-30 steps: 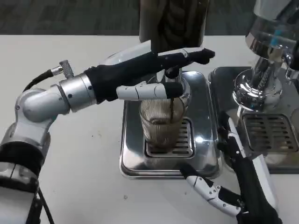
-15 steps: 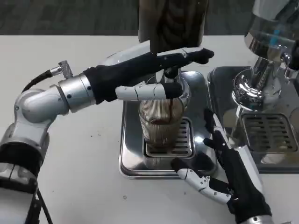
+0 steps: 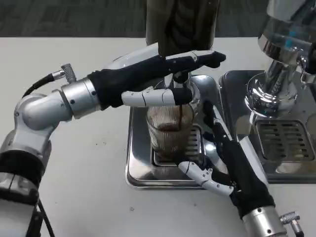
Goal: Grasp the cup under the faucet to collect the drink, then remove the cup.
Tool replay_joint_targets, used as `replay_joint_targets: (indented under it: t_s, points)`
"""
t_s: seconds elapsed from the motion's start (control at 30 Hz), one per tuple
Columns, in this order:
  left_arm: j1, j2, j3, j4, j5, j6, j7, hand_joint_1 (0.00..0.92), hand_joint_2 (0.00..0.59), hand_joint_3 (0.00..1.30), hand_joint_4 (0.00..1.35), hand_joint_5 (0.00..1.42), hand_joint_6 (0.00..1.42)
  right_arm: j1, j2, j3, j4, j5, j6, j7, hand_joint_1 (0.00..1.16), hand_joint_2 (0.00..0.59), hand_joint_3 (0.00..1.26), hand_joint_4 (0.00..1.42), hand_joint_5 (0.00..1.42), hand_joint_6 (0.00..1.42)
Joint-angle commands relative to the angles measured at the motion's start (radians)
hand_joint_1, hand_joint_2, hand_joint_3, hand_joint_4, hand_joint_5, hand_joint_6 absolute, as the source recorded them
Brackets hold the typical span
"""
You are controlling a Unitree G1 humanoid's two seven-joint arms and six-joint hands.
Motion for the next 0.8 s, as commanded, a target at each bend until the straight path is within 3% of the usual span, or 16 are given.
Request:
replay_joint_targets:
  t_s: [0.03,0.8]
  points:
    - [0.054,0.032,-0.02,0.025,0.047,0.045,-0.019,0.0,0.089,0.11,0.0,0.0,0.0,-0.027,0.004,-0.013,0.031,0.01,0.001,0.014,0.64,0.212,0.0,0.0,0.02,0.11]
    - [0.075,0.051,-0.014,-0.001,0.042,0.047,-0.018,0.0,0.09,0.11,0.0,0.0,0.0,-0.13,0.031,-0.027,0.195,0.04,-0.023,0.06,0.65,0.214,0.0,0.0,0.02,0.11]
